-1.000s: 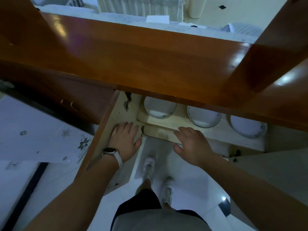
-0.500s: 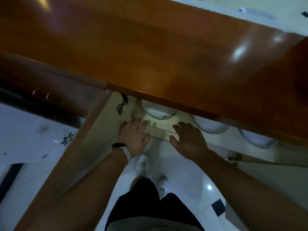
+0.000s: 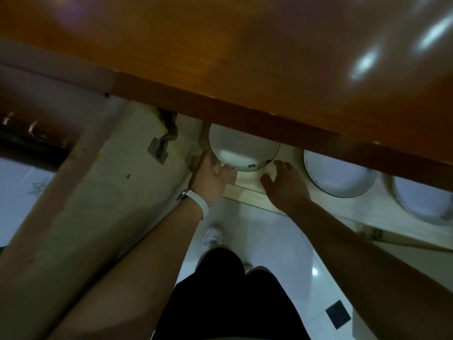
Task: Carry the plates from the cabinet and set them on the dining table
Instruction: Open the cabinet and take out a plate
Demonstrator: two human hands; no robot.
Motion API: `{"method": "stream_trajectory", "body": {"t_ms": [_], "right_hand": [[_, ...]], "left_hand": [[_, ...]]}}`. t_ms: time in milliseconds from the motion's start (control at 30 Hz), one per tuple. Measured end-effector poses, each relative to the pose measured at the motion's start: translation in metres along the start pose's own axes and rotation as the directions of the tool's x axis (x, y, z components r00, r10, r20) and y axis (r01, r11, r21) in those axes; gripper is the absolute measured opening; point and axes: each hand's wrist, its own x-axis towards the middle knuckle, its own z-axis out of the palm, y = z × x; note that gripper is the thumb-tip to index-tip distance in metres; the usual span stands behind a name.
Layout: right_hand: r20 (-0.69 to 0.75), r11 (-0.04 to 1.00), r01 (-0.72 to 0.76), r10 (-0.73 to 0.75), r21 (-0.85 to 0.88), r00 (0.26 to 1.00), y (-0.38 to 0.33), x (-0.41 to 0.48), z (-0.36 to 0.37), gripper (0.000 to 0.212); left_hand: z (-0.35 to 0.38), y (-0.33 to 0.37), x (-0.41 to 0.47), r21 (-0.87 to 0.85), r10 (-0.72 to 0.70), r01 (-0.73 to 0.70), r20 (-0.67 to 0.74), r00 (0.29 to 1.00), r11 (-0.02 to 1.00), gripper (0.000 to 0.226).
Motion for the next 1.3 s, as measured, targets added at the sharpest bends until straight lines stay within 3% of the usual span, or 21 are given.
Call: {"method": "stream_trajectory", "body": {"t_ms": [67,133,233,300,467,600,800,900,1133,1300], "right_hand": [[-0.003,0.992,-0.076,0.077,0.100,0.997,0.004,0.012,0.007,0.057],[-0.008,0.973,-0.137,0.141,0.186,0.990,0.005,0.023,0.013,0.053],[0.012,0.937,-0.177,0.182,0.300,0.983,0.006,0.038,0.024,0.020],[0.047,0.903,-0.219,0.217,0.369,0.975,0.010,0.050,0.033,0.019],[0.172,0.687,-0.373,0.345,0.623,0.923,0.013,0.063,0.045,0.017],[0.150,0.546,-0.356,0.385,0.758,0.911,0.004,0.069,0.045,0.021],[0.161,0.484,-0.317,0.336,0.815,0.928,0.004,0.058,0.041,0.025],[0.154,0.441,-0.267,0.277,0.857,0.949,0.004,0.046,0.036,0.038],[0.151,0.467,-0.228,0.197,0.854,0.969,0.011,-0.012,0.019,0.048],[0.166,0.464,-0.229,0.174,0.856,0.971,0.017,-0.059,-0.001,0.051]], "left_hand": [[0.006,0.000,0.012,-0.094,-0.049,0.046,-0.030,0.998,0.994,0.040],[0.011,0.002,0.022,-0.163,-0.079,0.064,-0.085,0.993,0.984,0.030],[0.017,0.005,0.037,-0.271,-0.195,0.166,-0.085,0.977,0.948,0.015],[0.019,0.004,0.045,-0.315,-0.270,0.242,-0.049,0.962,0.918,0.011],[0.023,-0.002,0.055,-0.312,-0.320,0.299,-0.016,0.947,0.902,0.011],[0.023,-0.005,0.054,-0.312,-0.294,0.277,-0.007,0.956,0.909,0.024],[0.023,-0.007,0.040,-0.405,-0.279,0.256,0.002,0.960,0.878,0.045],[0.022,-0.008,0.027,-0.448,-0.252,0.236,0.025,0.967,0.862,0.054],[0.003,0.005,-0.018,-0.365,-0.237,0.247,0.071,0.969,0.898,0.051],[-0.016,0.016,-0.058,-0.313,-0.210,0.237,0.118,0.971,0.920,0.066]]}}
